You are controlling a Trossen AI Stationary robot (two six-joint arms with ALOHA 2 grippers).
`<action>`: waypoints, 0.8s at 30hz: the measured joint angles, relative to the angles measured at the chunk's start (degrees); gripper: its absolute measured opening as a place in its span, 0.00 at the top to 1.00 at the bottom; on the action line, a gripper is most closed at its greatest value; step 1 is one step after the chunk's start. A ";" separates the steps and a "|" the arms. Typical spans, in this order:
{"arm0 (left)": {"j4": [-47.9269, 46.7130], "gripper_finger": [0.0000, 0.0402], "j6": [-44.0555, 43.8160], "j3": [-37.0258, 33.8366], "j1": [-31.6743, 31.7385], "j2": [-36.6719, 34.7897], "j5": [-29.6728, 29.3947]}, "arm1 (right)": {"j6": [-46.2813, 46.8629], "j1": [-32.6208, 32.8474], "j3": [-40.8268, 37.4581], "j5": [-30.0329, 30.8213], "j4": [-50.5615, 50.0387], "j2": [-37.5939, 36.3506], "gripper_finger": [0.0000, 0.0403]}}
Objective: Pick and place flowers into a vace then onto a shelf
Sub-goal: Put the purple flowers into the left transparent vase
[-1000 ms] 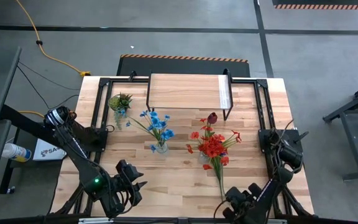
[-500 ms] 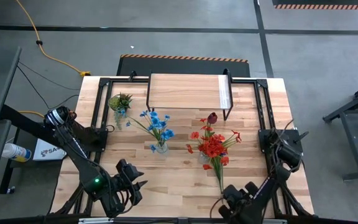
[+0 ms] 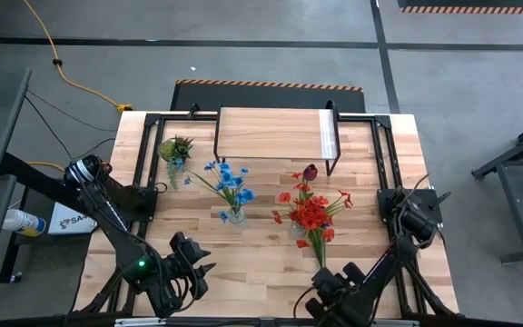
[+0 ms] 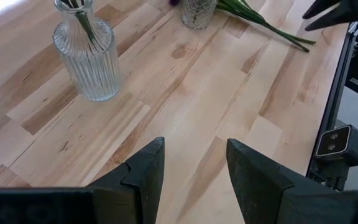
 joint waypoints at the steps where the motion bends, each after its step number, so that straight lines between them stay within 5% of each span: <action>1: 0.06 0.49 0.00 0.00 0.00 0.00 0.02 | 0.10 -0.13 0.00 -0.26 -0.08 0.00 0.78; 8: 0.28 0.49 0.00 0.00 0.00 0.00 0.43 | 1.88 0.26 -2.32 -2.18 -4.53 -0.50 0.78; 15: 0.45 0.49 0.00 0.02 0.00 -0.02 2.06 | 6.24 2.71 -14.67 -7.79 6.74 -6.94 0.78; 20: 0.54 0.49 0.00 0.02 0.00 -0.02 2.80 | 5.63 3.37 -21.27 -5.51 8.65 -14.49 0.78; 24: 0.56 0.49 0.00 0.02 -0.01 -0.02 2.46 | 2.48 2.44 -31.56 -0.71 21.74 -22.42 0.78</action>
